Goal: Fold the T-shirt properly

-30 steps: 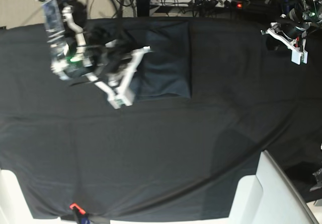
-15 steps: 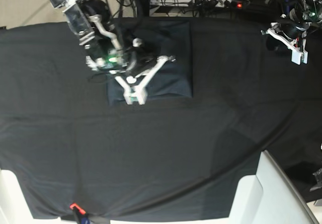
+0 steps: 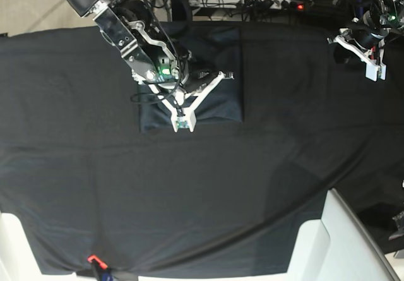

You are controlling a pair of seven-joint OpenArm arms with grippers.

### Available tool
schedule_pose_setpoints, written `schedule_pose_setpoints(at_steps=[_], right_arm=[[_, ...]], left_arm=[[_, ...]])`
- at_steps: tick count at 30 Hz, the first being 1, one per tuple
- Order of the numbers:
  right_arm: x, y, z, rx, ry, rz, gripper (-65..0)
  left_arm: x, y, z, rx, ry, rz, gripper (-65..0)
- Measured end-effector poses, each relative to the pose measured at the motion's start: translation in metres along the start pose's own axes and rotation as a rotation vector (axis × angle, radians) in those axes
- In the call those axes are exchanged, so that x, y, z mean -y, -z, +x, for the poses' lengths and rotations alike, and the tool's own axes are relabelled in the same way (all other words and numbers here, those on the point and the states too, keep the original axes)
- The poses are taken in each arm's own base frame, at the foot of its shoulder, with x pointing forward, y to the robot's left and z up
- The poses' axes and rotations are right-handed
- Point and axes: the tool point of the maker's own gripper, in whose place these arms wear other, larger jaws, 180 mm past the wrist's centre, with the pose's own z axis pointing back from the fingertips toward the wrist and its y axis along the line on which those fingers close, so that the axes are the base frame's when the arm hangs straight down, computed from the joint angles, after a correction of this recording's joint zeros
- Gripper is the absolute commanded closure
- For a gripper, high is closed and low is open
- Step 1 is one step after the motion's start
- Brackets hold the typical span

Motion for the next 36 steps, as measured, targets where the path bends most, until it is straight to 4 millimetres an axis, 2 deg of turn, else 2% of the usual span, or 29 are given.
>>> schedule_pose_setpoints(at_steps=[8,9,13,15,20,23,26,30,34,36], right_arm=[[-0.015,0.000,-0.006,-0.006,-0.031,0.029,-2.4],[-0.017,0.000,-0.005,-0.005,-0.029,0.033,-5.7],[-0.020,0.000,-0.004,-0.003,-0.030,0.041,-25.5],[-0.021,0.000,-0.005,-0.006,-0.033,0.043,-30.6],[-0.044,-0.002,-0.011,-0.014,-0.148,0.139,-30.8],[-0.041,0.000,-0.005,-0.015,-0.158,0.127,-30.8],[-0.045,0.005,-0.010,-0.065,-0.157,0.125,-30.9],[-0.075,0.004,-0.018,-0.111,-0.308,0.232,-31.2],[-0.093,0.000,-0.015,-0.092,-0.430,0.274,-31.1],[-0.117,-0.006,-0.024,-0.101,-0.524,0.352,-30.8]], left_arm=[[0.000,0.000,0.000,0.000,0.001,0.000,0.0],[0.000,0.001,0.003,0.005,-0.001,0.000,0.0],[-0.002,0.004,0.009,0.007,0.033,0.019,0.0],[-0.008,0.005,0.005,-0.024,0.084,0.057,0.0],[-0.001,0.013,-0.001,-0.046,0.124,0.074,0.0],[-0.006,0.012,0.000,-0.047,0.128,0.093,0.0],[-0.006,0.013,0.005,-0.040,0.129,0.093,0.0],[-0.002,0.017,0.021,-0.002,0.130,0.083,0.0],[-0.003,0.016,0.020,-0.011,0.137,0.088,0.0],[-0.001,0.019,0.027,0.006,0.135,0.085,0.0]])
